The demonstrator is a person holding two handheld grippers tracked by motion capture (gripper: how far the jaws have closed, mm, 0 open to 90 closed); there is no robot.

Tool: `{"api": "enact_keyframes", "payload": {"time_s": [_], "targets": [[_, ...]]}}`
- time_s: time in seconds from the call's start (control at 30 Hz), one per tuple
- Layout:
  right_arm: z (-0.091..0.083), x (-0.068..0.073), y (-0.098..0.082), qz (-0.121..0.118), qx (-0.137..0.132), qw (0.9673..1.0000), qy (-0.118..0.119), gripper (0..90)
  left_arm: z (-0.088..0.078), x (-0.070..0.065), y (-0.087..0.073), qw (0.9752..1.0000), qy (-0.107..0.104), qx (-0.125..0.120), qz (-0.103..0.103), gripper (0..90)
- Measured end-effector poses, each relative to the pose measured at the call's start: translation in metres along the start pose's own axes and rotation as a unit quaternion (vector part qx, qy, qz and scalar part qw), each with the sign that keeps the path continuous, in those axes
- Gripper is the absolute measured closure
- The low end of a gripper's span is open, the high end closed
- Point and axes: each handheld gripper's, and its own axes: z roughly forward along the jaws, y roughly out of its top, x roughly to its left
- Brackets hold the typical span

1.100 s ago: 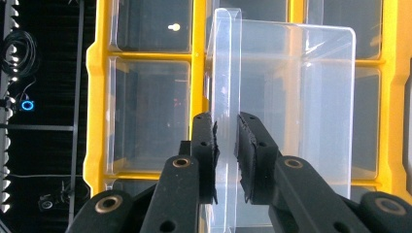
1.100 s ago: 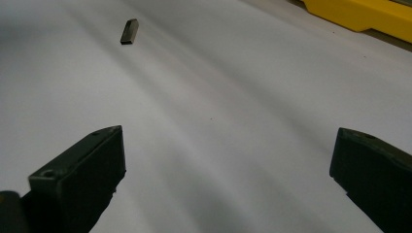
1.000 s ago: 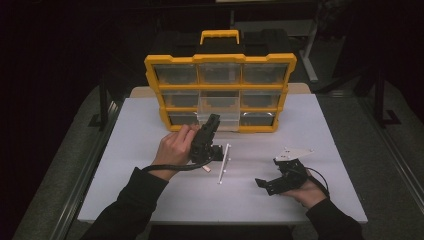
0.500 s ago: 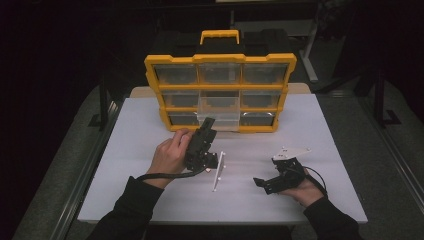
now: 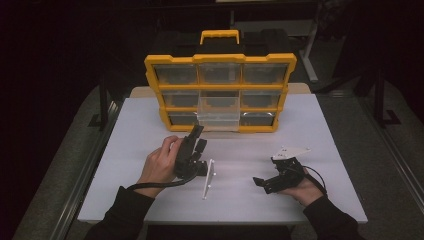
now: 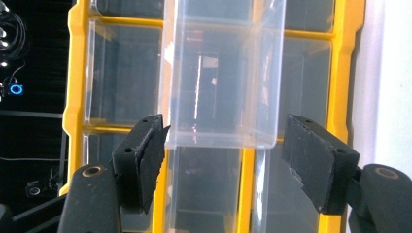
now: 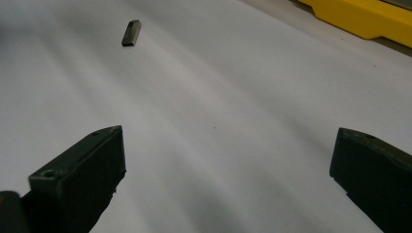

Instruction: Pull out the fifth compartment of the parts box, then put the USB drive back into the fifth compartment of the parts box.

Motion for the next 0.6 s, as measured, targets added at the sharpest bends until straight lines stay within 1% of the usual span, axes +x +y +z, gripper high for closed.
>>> {"api": "enact_keyframes", "payload": {"time_s": [0.2,0.33,0.43,0.53,0.6], "targets": [[0.0,0.0,0.0,-0.001,0.0,1.0,0.0,0.0,-0.001,-0.005,-0.006,1.0,-0.005,0.005,-0.006,27.5],[0.0,0.0,0.0,-0.001,-0.002,1.0,0.001,0.0,-0.005,-0.009,-0.01,0.9999,0.0,0.008,-0.011,19.7],[0.0,0.0,0.001,-0.002,-0.002,1.0,0.002,0.0,-0.007,-0.012,-0.014,0.9998,0.0,0.012,-0.013,15.9],[0.0,0.0,0.001,-0.004,-0.003,1.0,0.002,0.0,-0.008,-0.014,-0.017,0.9998,-0.001,0.017,-0.013,14.0],[0.001,0.0,0.001,-0.003,-0.002,1.0,0.002,0.0,-0.01,-0.015,-0.02,0.9996,0.0,0.018,-0.02,13.6]]}}
